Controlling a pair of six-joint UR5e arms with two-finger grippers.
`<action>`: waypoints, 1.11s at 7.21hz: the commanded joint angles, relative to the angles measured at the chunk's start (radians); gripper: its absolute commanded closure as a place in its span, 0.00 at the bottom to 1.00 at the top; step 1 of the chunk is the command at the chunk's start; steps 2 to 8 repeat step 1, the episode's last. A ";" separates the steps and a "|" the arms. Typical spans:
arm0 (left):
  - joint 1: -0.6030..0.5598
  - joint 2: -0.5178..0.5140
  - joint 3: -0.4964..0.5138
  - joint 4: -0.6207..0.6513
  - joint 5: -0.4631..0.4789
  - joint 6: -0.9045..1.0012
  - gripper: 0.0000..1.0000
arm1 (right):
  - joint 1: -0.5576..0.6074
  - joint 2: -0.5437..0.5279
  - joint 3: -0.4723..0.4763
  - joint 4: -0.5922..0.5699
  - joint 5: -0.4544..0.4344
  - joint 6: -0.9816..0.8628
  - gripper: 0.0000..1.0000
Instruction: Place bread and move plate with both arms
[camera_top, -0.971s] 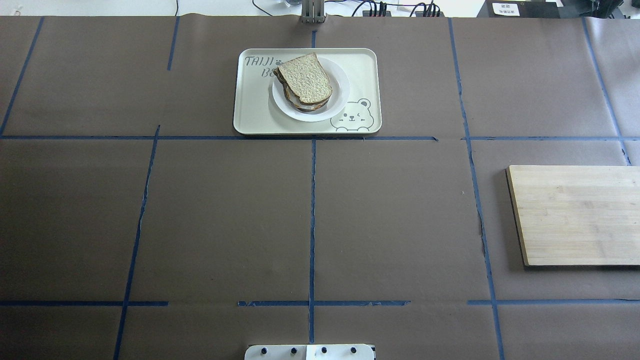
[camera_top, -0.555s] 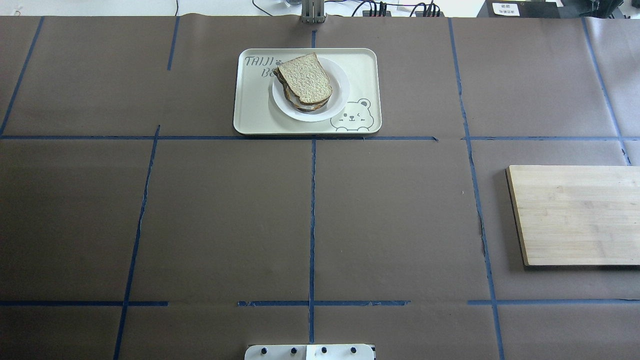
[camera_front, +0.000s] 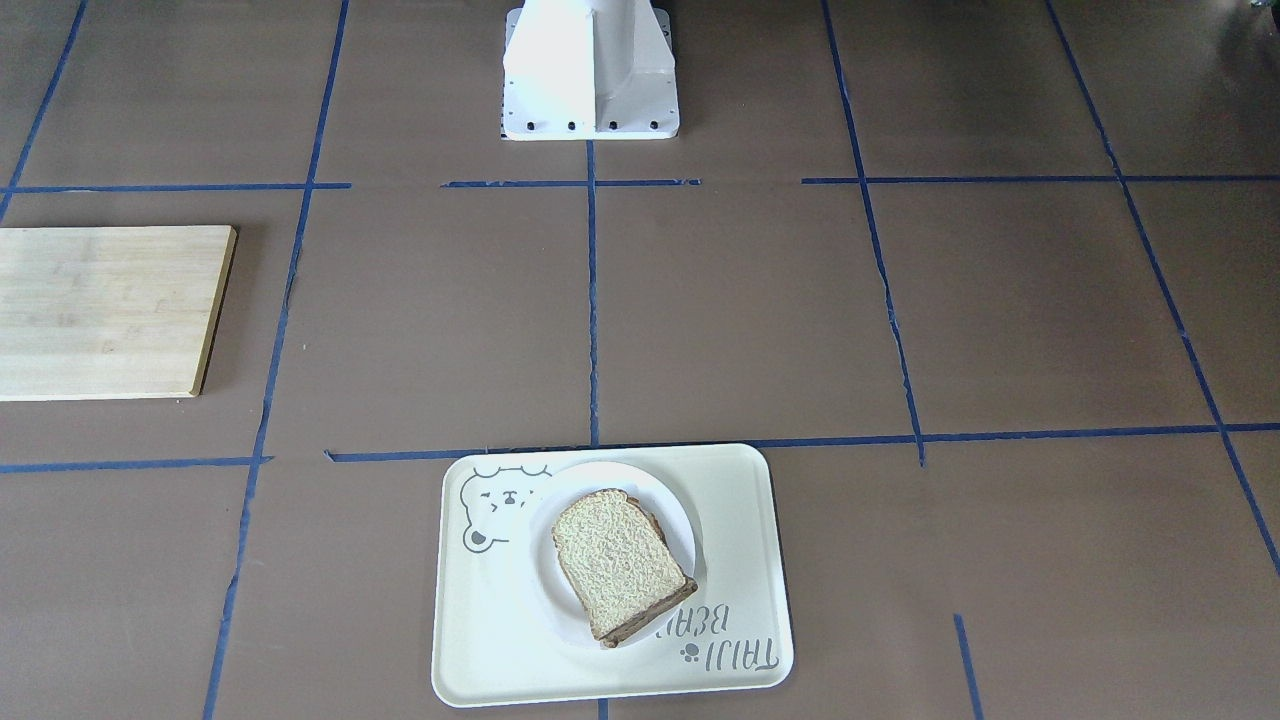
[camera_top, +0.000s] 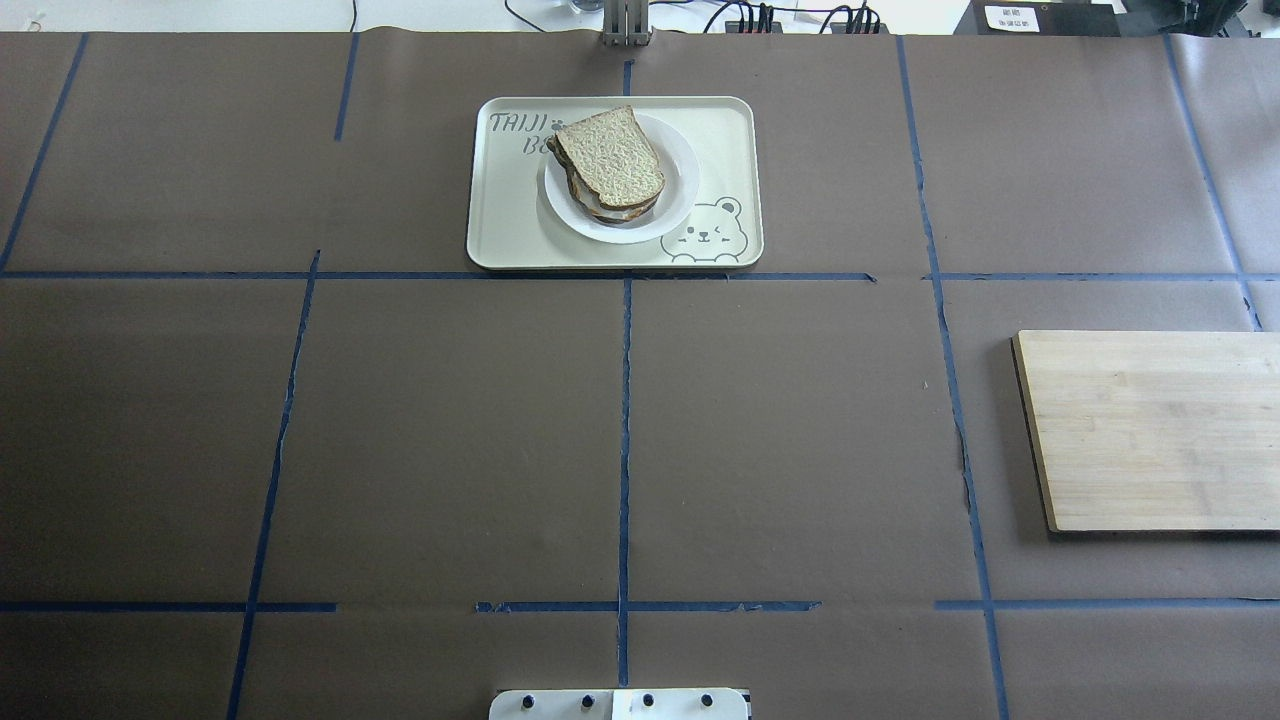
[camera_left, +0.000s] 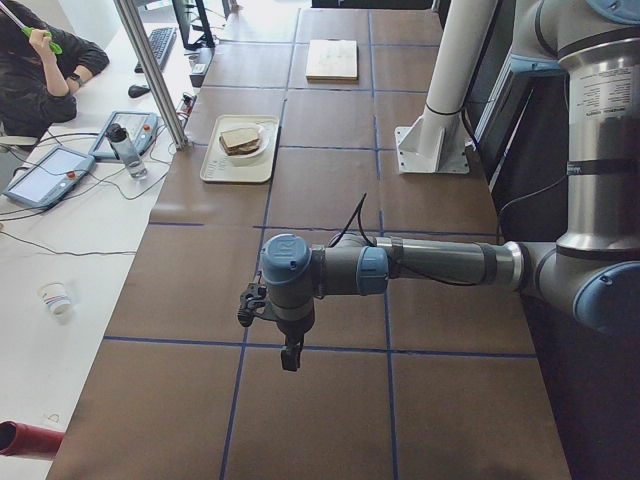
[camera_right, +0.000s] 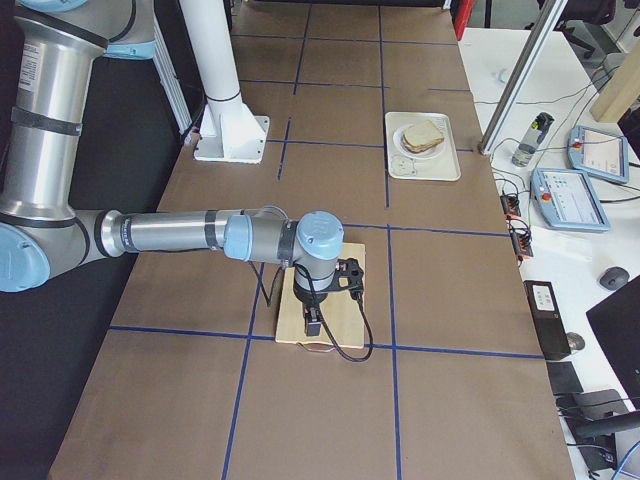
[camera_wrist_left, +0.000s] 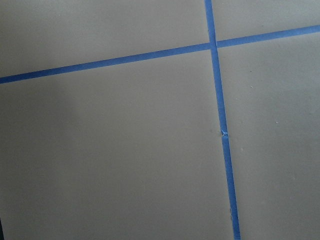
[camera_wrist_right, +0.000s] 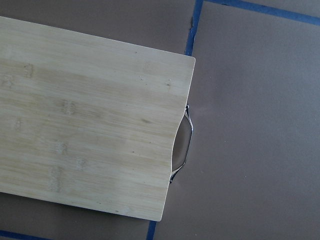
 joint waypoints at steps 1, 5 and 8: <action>0.000 0.000 -0.003 0.000 0.000 0.000 0.00 | 0.000 -0.001 0.000 0.000 -0.001 -0.002 0.00; 0.000 0.000 -0.003 0.000 0.000 0.000 0.00 | 0.000 -0.001 0.000 0.000 -0.001 -0.002 0.00; 0.000 0.000 -0.003 0.000 0.000 0.000 0.00 | 0.000 -0.001 0.000 0.000 -0.001 -0.002 0.00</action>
